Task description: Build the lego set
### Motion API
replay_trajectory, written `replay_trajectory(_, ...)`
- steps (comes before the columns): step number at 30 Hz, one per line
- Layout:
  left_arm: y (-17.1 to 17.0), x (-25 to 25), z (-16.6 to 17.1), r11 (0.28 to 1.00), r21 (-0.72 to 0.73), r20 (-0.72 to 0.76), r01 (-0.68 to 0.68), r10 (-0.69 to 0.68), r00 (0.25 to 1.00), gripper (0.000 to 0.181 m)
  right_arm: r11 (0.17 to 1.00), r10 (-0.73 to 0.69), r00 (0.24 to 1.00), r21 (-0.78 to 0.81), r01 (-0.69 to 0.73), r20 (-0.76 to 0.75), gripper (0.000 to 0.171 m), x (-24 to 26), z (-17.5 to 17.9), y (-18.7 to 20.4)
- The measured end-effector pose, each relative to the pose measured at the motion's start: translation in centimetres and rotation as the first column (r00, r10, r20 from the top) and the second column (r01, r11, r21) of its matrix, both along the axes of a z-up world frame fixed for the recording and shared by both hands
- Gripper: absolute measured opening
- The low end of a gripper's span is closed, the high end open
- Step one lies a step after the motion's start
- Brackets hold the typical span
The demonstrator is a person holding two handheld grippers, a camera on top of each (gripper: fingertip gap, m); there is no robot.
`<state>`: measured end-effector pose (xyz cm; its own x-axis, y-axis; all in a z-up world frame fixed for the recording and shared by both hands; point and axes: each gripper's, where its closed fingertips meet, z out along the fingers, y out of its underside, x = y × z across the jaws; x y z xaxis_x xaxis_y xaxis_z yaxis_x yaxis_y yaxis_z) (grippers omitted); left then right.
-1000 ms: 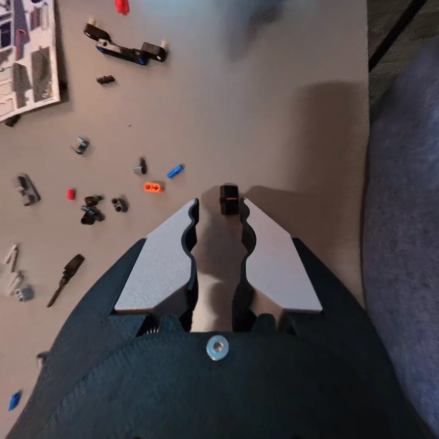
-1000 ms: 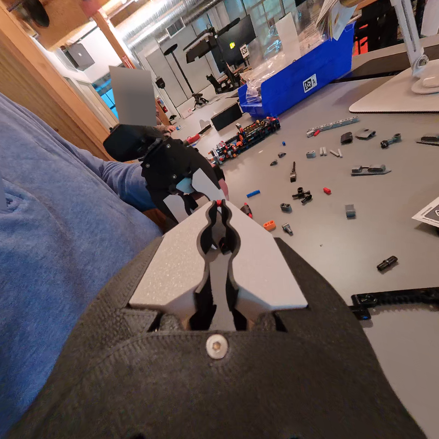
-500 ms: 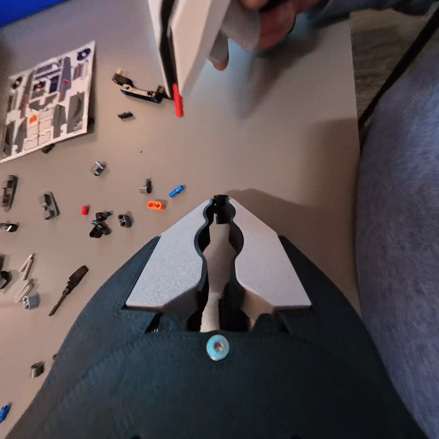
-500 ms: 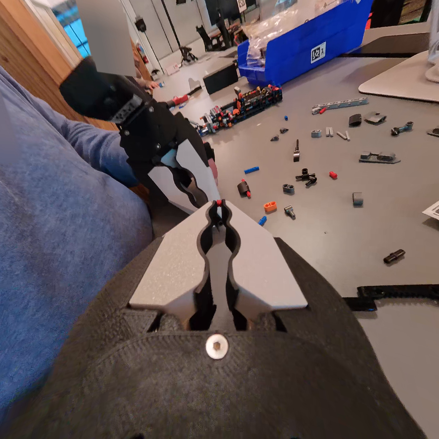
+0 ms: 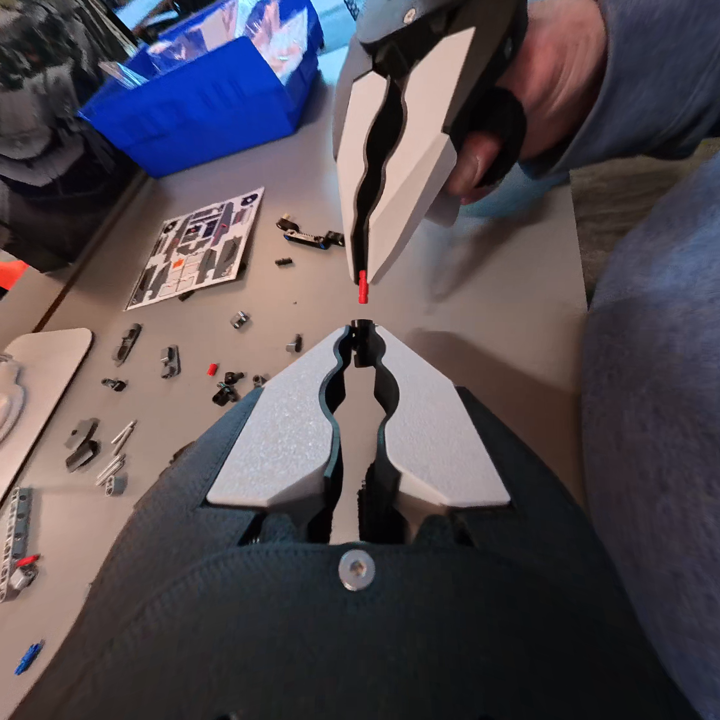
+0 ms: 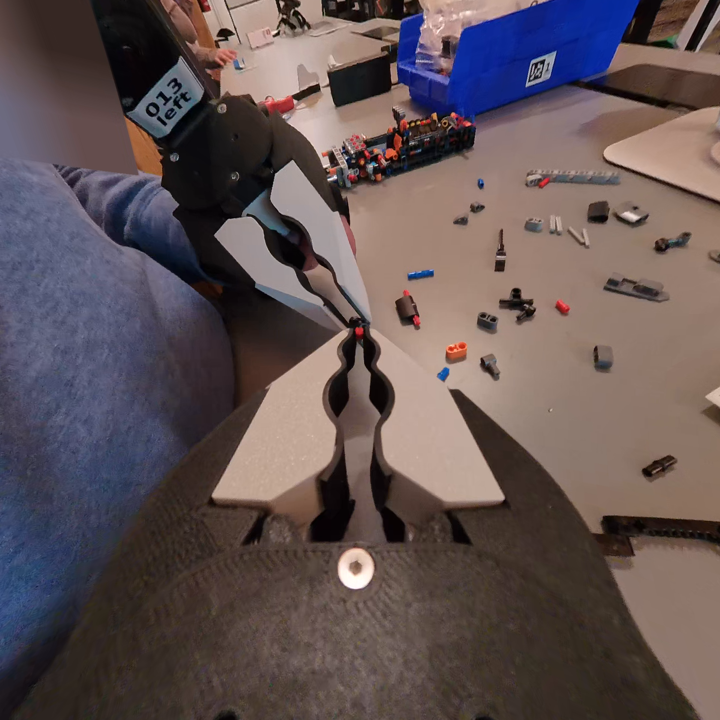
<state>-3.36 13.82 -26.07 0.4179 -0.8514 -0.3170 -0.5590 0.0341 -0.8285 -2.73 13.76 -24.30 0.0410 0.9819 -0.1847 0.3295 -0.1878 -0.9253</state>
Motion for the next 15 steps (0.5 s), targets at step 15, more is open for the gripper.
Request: replay_trajectory(15,-1.1,-0.1,1.7,0.999,0.001,0.096,0.032,-0.032,0.995,0.005,0.995,0.077,0.997,0.055,-0.077,0.0,0.001,-0.7,0.9,-0.9)
